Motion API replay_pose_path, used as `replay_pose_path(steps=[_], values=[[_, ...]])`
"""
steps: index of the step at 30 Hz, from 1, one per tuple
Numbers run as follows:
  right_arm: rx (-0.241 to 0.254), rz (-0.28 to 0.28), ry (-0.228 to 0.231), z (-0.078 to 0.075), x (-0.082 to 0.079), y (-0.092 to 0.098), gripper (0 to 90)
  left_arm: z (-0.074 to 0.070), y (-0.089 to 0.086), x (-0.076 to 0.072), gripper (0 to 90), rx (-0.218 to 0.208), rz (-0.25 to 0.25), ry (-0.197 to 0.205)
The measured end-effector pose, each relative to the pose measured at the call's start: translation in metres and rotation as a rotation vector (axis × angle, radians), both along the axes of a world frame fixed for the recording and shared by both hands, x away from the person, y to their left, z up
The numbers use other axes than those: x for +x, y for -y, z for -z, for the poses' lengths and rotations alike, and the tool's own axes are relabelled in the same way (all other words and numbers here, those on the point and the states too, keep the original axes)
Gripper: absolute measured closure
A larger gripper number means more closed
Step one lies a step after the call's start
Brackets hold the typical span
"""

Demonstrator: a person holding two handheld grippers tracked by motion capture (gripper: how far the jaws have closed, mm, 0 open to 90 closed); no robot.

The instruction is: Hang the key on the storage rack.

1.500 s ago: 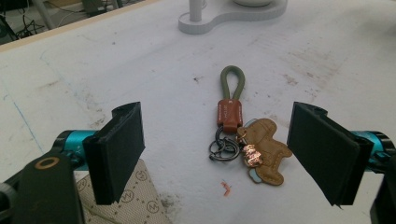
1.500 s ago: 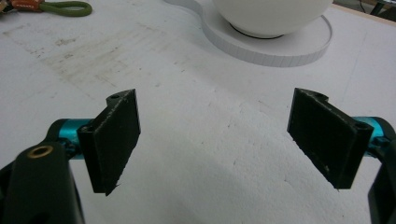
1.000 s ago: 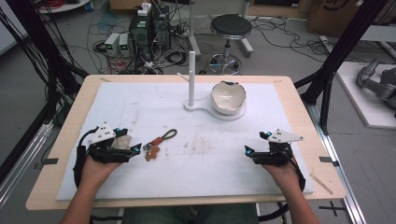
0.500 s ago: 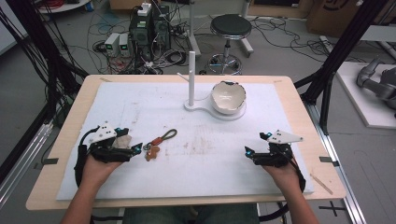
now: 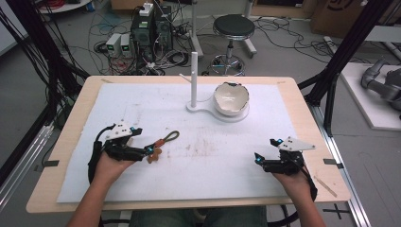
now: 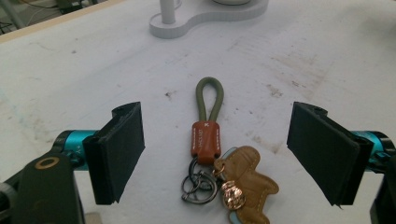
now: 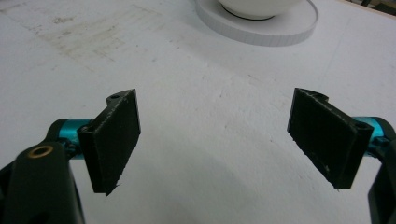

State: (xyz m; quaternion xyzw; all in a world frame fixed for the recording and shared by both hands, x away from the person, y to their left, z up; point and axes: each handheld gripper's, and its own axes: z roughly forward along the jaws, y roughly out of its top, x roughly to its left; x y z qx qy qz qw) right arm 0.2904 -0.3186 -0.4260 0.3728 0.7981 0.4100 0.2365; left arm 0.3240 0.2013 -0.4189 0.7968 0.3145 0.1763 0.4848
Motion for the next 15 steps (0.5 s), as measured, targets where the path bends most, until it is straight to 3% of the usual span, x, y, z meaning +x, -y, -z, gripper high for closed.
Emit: replay_pose_path(steps=[5, 10, 15], values=[[-0.003, 0.022, 0.003, 0.0, -0.008, 0.011, 17.3, 0.003, 0.014, 0.008, 18.9, 0.013, 0.009, -0.007], [-0.002, 0.046, 0.0, 0.001, -0.016, 0.02, 17.3, 0.008, 0.022, 0.018, 20.4, 0.029, 0.011, -0.043], [-0.007, 0.059, -0.004, 0.002, -0.022, 0.025, 17.4, 0.016, 0.033, 0.026, 20.4, 0.111, -0.002, -0.078]])
